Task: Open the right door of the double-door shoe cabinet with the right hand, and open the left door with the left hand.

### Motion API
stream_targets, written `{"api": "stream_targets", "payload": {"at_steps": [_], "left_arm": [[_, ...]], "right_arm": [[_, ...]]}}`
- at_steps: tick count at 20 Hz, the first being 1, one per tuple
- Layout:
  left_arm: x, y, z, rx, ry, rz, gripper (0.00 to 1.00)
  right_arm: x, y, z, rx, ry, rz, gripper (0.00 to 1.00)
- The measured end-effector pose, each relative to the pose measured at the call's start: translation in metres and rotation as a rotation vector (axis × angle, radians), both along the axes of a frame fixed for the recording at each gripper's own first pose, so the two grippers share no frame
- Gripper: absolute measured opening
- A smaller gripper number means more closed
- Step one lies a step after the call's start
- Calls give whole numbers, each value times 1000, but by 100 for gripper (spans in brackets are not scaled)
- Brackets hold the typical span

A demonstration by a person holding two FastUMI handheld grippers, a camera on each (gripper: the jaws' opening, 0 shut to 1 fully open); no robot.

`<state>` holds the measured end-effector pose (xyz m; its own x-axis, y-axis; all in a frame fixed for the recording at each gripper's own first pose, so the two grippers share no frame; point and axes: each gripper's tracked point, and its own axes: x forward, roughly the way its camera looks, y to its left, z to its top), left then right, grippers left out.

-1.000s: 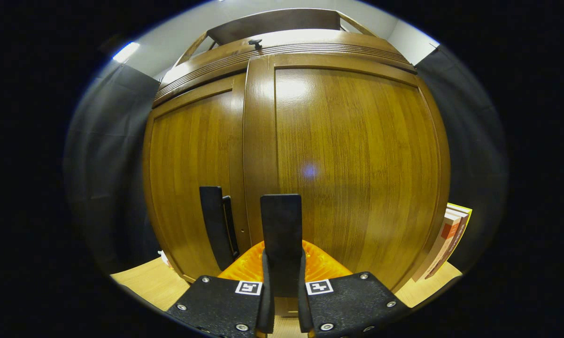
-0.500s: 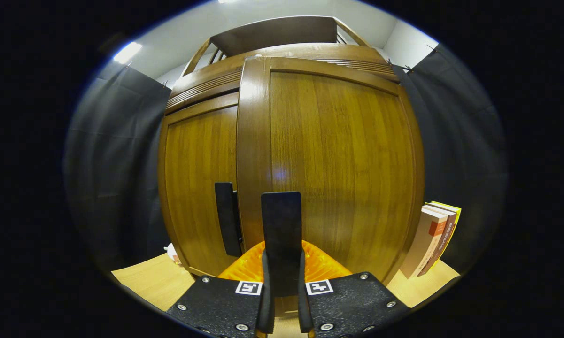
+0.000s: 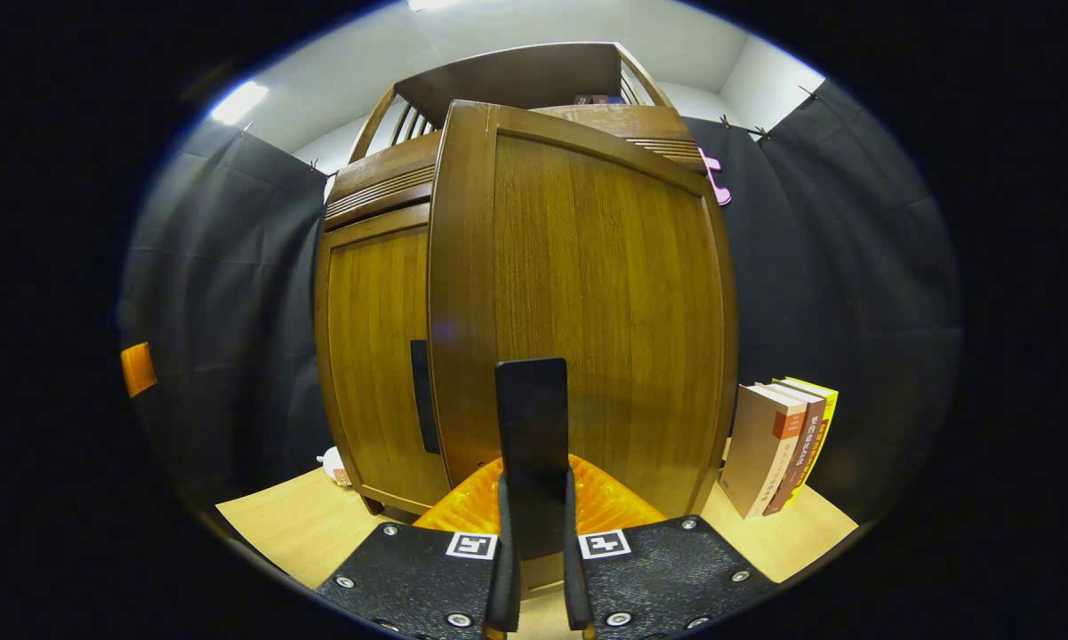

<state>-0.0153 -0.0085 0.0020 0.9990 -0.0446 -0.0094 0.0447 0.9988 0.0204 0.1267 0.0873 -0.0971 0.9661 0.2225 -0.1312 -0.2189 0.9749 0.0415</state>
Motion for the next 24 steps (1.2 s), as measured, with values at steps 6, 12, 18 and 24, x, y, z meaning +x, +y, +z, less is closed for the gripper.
{"api": "stream_targets", "payload": {"at_steps": [6, 12, 18, 24], "left_arm": [[-1, -19, -4, -3, 8, -10, 96], [-1, -36, -6, -8, 5, -24, 93], [-4, -54, -3, -4, -2, -52, 93], [-2, -72, -6, 4, -2, -79, 93]], "right_arm": [[-27, -42, 3, -16, -6, -40, 19], [-47, -86, 5, -7, 2, -101, 18], [-55, -141, 4, -45, -3, -227, 10], [-58, -181, 4, -3, 0, -251, 3]]}}
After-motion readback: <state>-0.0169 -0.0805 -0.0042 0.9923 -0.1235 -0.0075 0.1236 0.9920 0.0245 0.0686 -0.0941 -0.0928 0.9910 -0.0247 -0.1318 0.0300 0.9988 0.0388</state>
